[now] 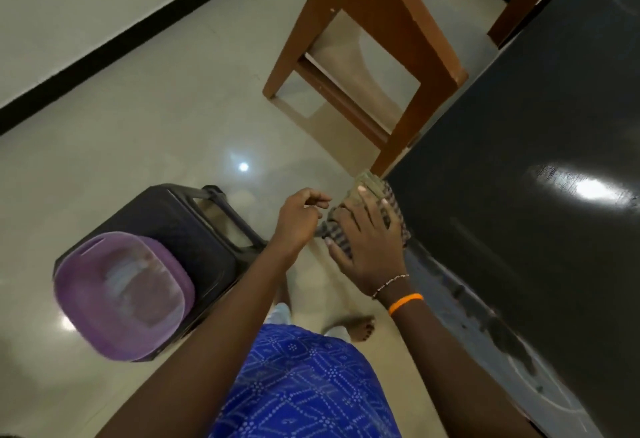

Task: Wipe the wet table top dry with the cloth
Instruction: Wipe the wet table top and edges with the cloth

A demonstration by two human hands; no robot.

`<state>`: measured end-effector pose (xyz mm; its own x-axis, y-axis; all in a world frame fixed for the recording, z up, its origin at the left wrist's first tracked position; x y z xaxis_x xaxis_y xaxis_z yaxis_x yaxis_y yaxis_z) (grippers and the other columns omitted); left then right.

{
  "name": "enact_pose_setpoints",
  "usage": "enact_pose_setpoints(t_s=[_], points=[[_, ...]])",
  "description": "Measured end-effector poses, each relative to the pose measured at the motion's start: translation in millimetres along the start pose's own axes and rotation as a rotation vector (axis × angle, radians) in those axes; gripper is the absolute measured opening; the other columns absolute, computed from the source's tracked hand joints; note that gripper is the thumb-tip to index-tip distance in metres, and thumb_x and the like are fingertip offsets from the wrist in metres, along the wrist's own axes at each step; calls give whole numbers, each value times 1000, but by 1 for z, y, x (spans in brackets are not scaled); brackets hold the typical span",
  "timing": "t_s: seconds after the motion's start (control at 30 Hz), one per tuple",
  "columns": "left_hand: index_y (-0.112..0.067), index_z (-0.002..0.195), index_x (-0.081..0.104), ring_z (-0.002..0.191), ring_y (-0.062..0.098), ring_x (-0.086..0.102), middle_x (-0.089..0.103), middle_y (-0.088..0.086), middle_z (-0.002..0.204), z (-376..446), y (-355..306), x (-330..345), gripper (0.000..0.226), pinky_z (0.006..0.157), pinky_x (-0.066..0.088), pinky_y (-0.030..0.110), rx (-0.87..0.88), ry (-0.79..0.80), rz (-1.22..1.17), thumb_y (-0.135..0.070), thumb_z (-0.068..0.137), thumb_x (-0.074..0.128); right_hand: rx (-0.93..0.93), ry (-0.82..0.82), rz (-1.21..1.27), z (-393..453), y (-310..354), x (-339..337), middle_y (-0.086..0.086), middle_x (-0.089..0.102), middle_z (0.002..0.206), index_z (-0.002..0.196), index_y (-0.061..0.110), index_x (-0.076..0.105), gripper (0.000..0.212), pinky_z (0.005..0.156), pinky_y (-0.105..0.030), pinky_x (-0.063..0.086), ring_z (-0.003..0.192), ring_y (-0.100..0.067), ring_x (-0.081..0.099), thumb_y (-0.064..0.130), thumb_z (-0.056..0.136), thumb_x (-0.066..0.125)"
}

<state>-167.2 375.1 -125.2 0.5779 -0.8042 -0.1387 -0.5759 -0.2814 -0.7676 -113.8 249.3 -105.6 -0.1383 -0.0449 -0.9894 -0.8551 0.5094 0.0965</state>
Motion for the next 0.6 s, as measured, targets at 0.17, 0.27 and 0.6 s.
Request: enact_pose_setpoints(t_s=[0.17,0.27,0.6], points=[[-9,106,61,84,9,57,61,1,98,-12,-5,6,26,64,45,9,-24,129,-3,-2,92,40,50,17,5,31,-44,-5,-7,52,139,122,20,60,57,112,-46,19,142,-29,32,53,85,32],[-6,111,59,77,3,55,59,-5,89,-21,-6,12,27,51,41,0,-8,196,-20,0,93,39,201,14,6,58,-83,-13,-6,40,149,130,19,54,66,114,-48,15,147,-27,20,57,85,25],[-17,113,56,99,13,54,56,1,111,-47,6,19,33,84,47,23,83,-18,157,-1,87,44,320,-4,20,33,-38,-2,-5,13,161,151,29,24,60,117,-49,7,149,-32,4,45,94,35]])
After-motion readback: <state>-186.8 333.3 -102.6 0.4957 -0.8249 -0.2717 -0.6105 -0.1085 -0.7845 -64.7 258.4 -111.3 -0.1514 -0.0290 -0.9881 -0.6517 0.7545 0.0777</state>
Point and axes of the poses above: each hand's wrist, its own z-axis towards the middle knuckle, its own x-axis out of the palm, y = z × x, the point moved 2 cm from there along z, towards the middle knuckle
